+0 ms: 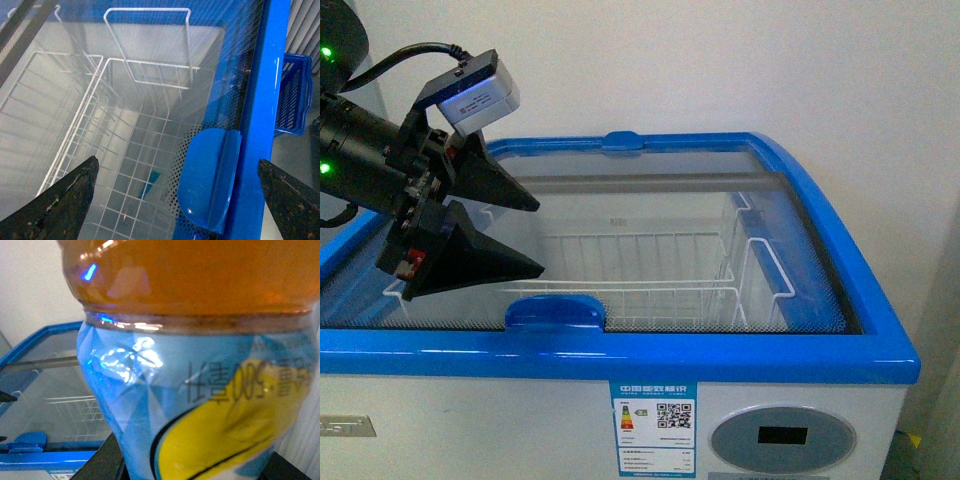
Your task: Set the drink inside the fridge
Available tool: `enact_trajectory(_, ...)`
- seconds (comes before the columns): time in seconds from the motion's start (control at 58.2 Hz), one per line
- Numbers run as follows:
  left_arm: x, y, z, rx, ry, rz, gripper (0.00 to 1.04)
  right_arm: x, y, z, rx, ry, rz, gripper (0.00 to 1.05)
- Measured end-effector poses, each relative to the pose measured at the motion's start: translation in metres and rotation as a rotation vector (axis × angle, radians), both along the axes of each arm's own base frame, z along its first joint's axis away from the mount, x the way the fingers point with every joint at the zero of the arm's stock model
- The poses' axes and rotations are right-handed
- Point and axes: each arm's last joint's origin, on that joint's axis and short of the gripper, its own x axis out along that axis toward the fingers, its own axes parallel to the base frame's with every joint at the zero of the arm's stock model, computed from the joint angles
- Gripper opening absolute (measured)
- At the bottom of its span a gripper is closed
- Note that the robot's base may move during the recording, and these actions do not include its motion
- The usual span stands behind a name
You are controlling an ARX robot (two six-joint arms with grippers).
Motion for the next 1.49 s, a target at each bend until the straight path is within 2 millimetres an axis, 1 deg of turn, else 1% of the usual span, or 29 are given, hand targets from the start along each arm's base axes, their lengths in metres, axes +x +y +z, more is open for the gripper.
enact_trajectory(0.206,-0.004,0.003,-0.005,0.012,0.042,0.005,0.97,0.0,0.0,0.0,0.0,0.0,0.002,0.36)
enact_trajectory(0.378,-0.009,0.0,-0.017,0.015,0.064,-0.004,0.97,0.0,0.0,0.0,0.0,0.0,0.001,0.36)
enact_trajectory(0.481,-0.01,-0.002,-0.021,0.018,0.065,-0.007,0.97,0.0,0.0,0.0,0.0,0.0,0.002,0.36)
enact_trajectory(0.67,-0.002,-0.008,-0.022,0.021,-0.032,-0.009,0.97,0.0,0.0,0.0,0.0,0.0,0.002,0.36)
enact_trajectory(0.893,0.006,-0.01,-0.039,0.043,-0.01,0.004,0.97,0.0,0.0,0.0,0.0,0.0,0.002,0.36)
enact_trajectory(0.997,0.011,-0.011,-0.047,0.042,-0.009,0.009,0.97,0.0,0.0,0.0,0.0,0.0,0.002,0.36)
enact_trajectory(1.254,0.024,-0.012,-0.049,0.018,-0.07,0.01,0.97,0.0,0.0,0.0,0.0,0.0,0.002,0.36)
enact_trajectory(1.34,0.037,-0.012,-0.049,-0.009,-0.128,0.015,0.97,0.0,0.0,0.0,0.0,0.0,0.002,0.36)
enact_trajectory(1.495,0.062,-0.014,-0.035,-0.004,-0.253,0.062,0.97,0.0,0.0,0.0,0.0,0.0,0.003,0.36)
